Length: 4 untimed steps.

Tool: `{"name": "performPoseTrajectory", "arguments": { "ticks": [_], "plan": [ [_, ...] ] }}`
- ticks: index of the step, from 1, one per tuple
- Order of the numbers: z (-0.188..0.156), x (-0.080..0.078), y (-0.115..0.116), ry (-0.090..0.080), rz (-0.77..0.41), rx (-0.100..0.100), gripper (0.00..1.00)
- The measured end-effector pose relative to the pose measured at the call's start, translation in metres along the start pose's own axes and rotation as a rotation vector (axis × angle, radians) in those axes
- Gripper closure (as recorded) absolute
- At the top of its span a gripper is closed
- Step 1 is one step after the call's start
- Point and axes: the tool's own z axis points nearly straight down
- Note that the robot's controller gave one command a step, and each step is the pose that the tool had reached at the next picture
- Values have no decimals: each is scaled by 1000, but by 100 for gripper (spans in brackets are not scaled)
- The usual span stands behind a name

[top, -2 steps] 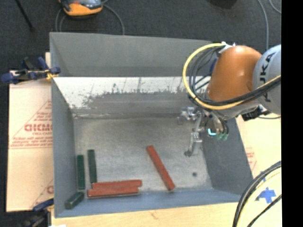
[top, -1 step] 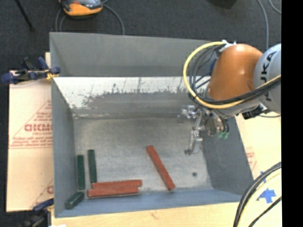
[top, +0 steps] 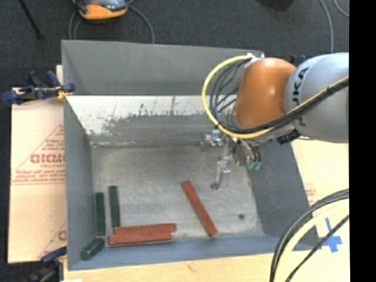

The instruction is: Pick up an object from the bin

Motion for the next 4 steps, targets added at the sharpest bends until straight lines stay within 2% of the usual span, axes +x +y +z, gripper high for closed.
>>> {"name": "performPoseTrajectory", "arguments": {
  "ticks": [1,2,3,4],
  "plan": [
    [68,19,-5,5,-147,-4,0],
    [67,34,0,14,-139,-5,0],
    [55,48,24,8,-261,-4,0],
    [66,28,65,-10,-343,-2,100]
  ]
}}
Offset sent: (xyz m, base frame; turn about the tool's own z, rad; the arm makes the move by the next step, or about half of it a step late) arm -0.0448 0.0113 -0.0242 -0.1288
